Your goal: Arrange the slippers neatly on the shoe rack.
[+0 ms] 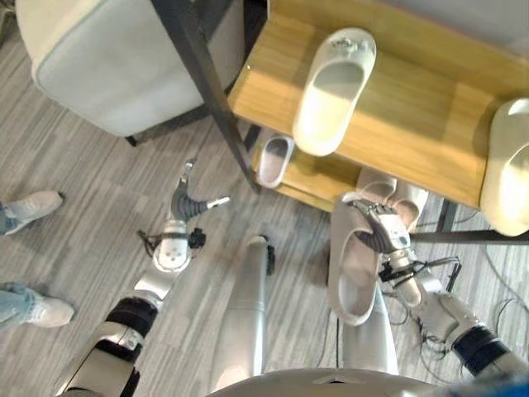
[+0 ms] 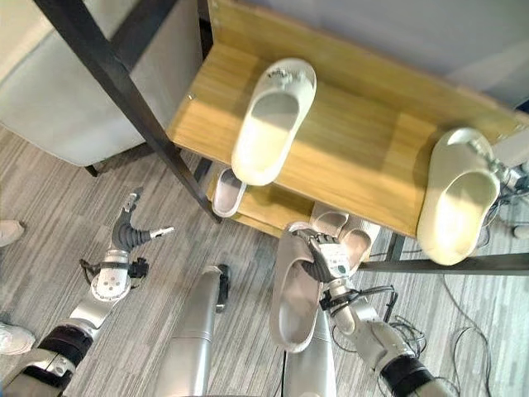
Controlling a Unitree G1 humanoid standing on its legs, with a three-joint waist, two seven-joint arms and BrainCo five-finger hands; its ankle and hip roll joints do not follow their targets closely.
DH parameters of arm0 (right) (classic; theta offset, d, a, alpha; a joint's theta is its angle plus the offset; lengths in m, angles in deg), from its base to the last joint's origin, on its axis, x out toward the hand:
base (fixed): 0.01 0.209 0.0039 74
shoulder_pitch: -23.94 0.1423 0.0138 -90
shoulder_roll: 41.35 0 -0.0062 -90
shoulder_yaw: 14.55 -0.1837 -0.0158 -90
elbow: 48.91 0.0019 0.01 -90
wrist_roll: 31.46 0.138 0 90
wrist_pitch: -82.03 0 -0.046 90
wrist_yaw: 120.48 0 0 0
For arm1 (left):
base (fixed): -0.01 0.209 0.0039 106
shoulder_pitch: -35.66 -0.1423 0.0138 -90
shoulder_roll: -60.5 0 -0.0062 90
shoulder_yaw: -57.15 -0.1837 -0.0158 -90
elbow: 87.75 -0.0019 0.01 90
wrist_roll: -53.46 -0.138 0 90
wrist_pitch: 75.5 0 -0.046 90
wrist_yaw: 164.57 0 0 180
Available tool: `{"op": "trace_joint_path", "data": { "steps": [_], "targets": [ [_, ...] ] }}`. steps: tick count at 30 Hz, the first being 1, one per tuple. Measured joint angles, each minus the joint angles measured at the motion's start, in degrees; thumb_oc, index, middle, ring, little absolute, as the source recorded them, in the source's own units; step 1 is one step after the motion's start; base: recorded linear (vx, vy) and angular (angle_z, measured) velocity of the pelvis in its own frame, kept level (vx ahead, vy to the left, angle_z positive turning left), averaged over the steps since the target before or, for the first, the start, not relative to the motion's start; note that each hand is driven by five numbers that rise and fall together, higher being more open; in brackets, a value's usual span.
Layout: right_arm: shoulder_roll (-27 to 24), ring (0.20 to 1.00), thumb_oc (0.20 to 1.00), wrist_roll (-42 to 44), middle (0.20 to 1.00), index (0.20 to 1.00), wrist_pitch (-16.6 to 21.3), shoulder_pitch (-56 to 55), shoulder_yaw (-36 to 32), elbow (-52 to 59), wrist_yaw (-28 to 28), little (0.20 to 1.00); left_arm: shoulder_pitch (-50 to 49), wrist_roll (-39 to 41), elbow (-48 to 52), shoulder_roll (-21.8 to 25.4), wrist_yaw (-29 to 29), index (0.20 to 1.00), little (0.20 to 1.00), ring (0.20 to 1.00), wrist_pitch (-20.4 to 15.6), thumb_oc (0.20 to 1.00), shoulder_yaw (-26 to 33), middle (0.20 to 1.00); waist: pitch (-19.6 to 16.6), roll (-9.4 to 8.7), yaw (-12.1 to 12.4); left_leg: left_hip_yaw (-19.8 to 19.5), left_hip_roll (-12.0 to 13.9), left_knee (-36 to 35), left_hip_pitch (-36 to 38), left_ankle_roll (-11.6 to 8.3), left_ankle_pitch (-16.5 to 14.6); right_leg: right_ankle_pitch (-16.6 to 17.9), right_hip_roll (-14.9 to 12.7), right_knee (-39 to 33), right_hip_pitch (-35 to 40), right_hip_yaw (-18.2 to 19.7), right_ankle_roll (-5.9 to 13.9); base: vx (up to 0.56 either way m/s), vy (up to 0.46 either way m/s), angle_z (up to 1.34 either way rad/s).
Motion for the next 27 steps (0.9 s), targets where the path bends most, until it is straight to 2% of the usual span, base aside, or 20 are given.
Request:
{"op": "trace_joint_path", "data": {
  "steps": [5,11,19,27],
  "targets": [
    [-0.1,0.2,0.2,-0.1,0.2,0.2,-1.3,7.1,0.3,-2.7,-1.7,0.2,1.0,-0.2,2.2,-0.8,-1.4,1.0,1.0,1.0,-0.4,1.0,-0.4,1.0,-0.8,0.59,0.5,-0.1,0.0,2.7,-5.3,-0.42,-0.7,-0.9,-0.1,3.9,-6.2,0.7,-0.61,0.0,-0.015,0.0],
    [-0.1,0.2,0.2,-0.1,0.2,0.2,-2.1,12.6,1.2,-7.3,-2.4,0.2,0.6,-1.9,1.6,-1.4,-1.5,1.0,1.0,1.0,-0.4,1.0,-1.6,1.0,-1.7,0.77,1.2,-0.2,0.0,4.4,-8.0,-0.73,-0.8,-2.0,-0.5,6.9,-9.3,0.7,-1.19,0.01,-0.023,0.03],
    [1.0,0.2,0.2,0.1,0.2,0.2,-3.5,20.7,5.3,-13.9,-2.9,0.2,0.6,-1.2,-2.1,-3.5,-1.4,1.0,1.0,1.0,-0.3,1.0,-3.0,1.0,-3.9,0.8,1.8,-0.8,-0.5,7.0,-12.3,-0.72,-1.4,-3.7,-1.3,10.5,-13.6,0.3,-2.08,0.0,-0.023,0.06],
    [1.2,0.2,0.2,1.7,0.2,0.2,-5.1,26.4,10.1,-22.5,-2.9,0.2,1.8,-0.3,-2.4,-3.9,-1.2,1.0,1.0,1.0,-0.2,1.0,-4.4,1.0,-5.4,1.03,3.8,-1.5,-1.4,8.4,-17.1,-0.9,-1.4,-4.4,-2.0,12.4,-18.1,-0.1,-2.16,0.0,-0.013,0.05]
  ]
}}
